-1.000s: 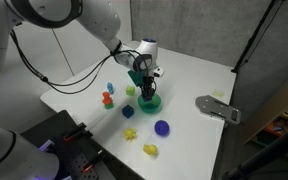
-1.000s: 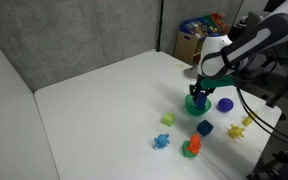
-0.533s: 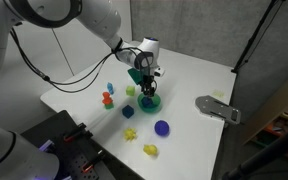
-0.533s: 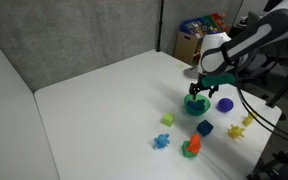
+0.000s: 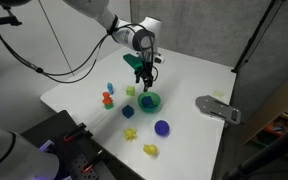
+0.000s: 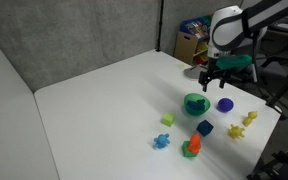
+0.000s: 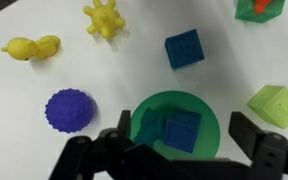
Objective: Put the blue block inside the bowl
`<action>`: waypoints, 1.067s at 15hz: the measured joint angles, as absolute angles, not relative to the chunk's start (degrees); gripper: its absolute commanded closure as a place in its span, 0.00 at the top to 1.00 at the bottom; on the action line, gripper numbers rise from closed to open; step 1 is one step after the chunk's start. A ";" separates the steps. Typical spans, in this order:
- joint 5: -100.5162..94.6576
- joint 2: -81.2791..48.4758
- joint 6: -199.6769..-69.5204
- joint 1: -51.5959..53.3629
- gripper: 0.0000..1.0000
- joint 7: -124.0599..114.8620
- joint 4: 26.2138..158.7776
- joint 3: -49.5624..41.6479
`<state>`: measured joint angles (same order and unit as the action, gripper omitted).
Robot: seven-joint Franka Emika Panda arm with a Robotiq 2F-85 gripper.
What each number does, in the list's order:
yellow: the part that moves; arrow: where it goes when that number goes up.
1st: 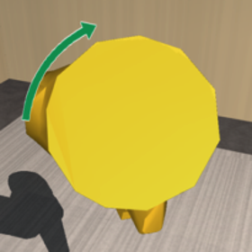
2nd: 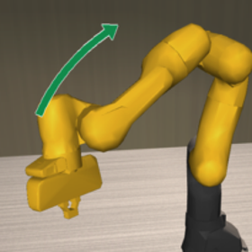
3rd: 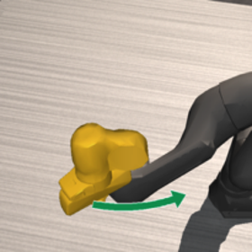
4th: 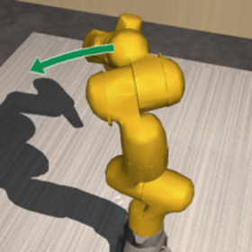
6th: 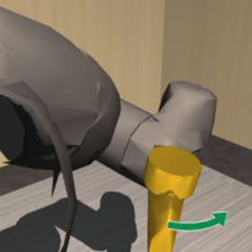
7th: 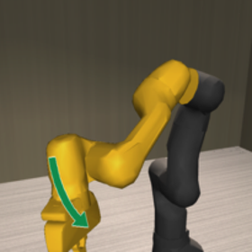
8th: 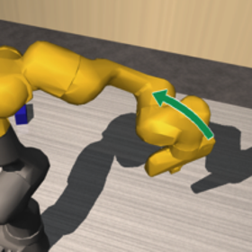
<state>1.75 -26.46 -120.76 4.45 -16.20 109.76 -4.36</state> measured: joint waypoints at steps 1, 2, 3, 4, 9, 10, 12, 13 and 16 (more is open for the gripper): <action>1.59 -24.43 -119.18 4.34 1.00 -15.39 110.71 -4.36; 1.15 -22.13 -117.87 4.26 1.00 -14.79 111.98 -4.37; 0.60 -19.78 -116.70 4.21 1.00 -14.21 113.36 -4.37; 0.00 -17.14 -115.65 4.17 1.00 -13.59 114.97 -4.36; -3.54 -2.63 -111.48 3.30 1.00 -10.94 123.88 -4.35; -4.03 0.22 -110.87 2.96 1.00 -10.53 125.42 -4.32; -4.37 5.81 -109.32 2.28 1.00 -9.65 127.75 -4.25; -4.37 8.29 -108.01 1.98 1.00 -9.22 128.27 -4.19; -4.20 14.54 -103.36 1.34 1.00 -8.20 128.15 -4.02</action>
<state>-4.20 14.54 -103.36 1.34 -8.20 128.15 -4.02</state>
